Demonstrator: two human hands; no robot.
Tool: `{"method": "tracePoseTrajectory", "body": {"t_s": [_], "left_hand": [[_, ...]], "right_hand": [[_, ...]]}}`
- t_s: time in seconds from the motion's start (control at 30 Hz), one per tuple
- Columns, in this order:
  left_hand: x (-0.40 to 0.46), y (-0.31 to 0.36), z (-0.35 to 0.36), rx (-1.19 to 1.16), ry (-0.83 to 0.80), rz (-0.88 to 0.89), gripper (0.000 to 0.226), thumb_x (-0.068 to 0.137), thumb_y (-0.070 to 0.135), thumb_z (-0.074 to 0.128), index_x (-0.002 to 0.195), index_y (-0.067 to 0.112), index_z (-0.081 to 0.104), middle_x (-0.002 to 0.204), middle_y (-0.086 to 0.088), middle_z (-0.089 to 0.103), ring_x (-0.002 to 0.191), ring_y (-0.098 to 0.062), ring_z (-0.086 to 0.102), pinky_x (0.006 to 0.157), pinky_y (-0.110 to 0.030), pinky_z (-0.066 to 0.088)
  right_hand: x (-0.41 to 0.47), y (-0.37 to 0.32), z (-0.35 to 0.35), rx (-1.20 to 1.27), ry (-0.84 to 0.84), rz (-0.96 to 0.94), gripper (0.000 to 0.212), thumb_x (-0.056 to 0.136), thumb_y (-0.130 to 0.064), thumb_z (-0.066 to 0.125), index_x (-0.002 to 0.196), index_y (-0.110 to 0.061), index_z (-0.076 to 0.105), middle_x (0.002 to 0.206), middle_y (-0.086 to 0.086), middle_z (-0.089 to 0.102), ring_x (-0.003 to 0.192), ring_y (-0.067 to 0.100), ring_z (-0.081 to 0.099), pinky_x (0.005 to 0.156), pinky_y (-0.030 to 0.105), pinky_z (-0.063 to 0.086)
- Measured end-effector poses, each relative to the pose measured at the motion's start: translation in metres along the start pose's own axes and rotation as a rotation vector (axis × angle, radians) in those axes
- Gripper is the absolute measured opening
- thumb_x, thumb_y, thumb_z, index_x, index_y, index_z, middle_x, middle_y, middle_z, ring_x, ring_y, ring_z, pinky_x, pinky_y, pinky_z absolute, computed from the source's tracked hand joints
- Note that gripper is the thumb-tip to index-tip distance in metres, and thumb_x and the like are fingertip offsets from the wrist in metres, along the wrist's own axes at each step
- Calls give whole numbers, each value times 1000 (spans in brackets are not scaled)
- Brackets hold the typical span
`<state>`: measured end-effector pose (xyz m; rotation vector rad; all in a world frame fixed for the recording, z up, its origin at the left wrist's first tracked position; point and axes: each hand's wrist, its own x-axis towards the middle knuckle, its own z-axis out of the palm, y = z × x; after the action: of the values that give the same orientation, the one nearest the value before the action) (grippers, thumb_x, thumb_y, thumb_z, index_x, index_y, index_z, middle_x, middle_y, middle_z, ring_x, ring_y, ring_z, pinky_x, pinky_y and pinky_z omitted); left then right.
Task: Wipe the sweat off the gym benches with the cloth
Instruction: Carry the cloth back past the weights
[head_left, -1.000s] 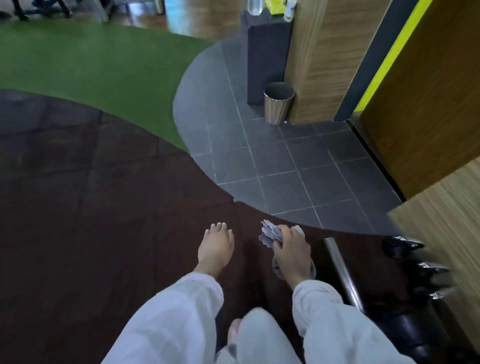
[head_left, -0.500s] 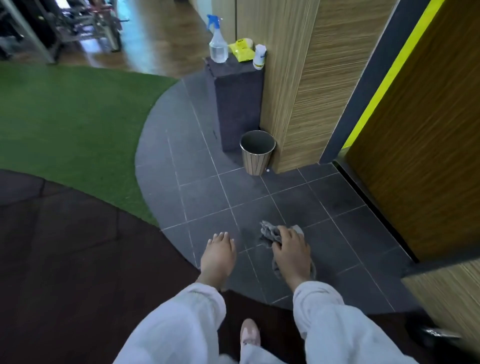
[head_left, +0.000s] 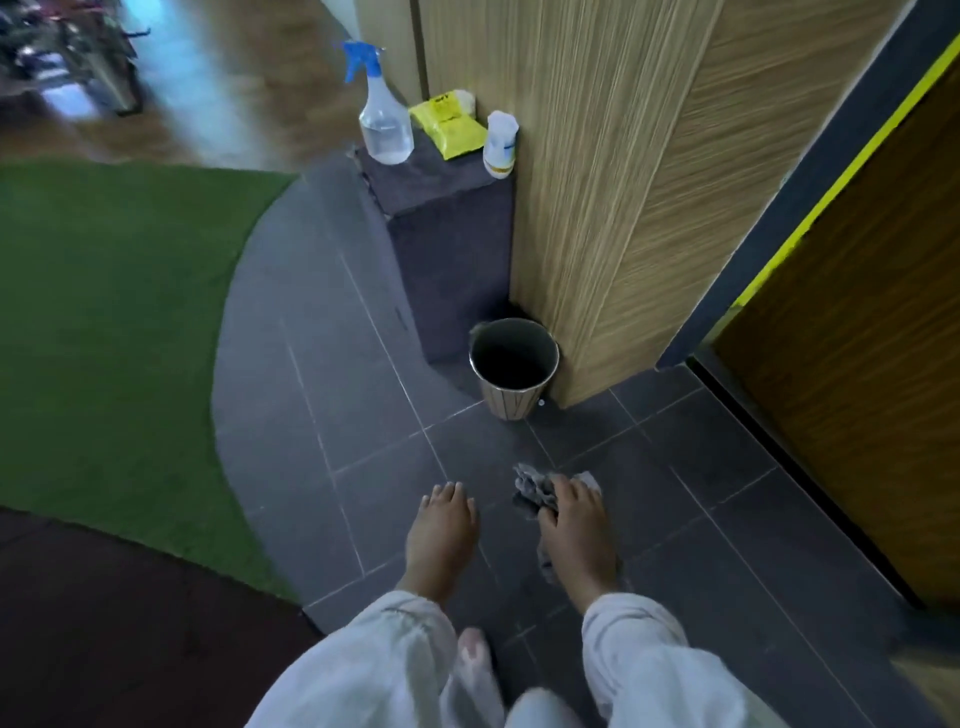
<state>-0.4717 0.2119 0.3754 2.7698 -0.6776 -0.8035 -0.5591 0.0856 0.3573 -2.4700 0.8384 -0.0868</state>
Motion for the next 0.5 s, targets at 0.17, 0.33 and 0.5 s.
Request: {"method": "tracePoseTrajectory", "body": {"t_s": [0.17, 0.33, 0.5], "left_hand": [[92, -10, -19, 15, -109, 26, 44, 102, 22, 21, 141, 4, 30, 150, -10, 30, 140, -23, 22, 113, -30, 12], [180, -11, -20, 86, -220, 66, 45, 103, 22, 18, 145, 8, 25, 152, -10, 26, 141, -21, 20, 113, -30, 12], [270, -28, -8, 81, -220, 53, 59, 97, 30, -1, 141, 7, 30, 150, -6, 29, 140, -20, 23, 111, -28, 14]], "right_hand": [[85, -12, 14, -48, 23, 112, 37, 85, -14, 59, 122, -10, 54, 121, 15, 57, 118, 32, 45, 94, 41, 37], [177, -10, 34, -61, 30, 147, 34, 81, -11, 63, 115, -10, 59, 114, 14, 60, 112, 32, 50, 89, 41, 42], [279, 2, 85, -41, 48, 135, 42, 57, -3, 81, 95, -9, 65, 89, 14, 66, 87, 36, 63, 68, 41, 53]]}}
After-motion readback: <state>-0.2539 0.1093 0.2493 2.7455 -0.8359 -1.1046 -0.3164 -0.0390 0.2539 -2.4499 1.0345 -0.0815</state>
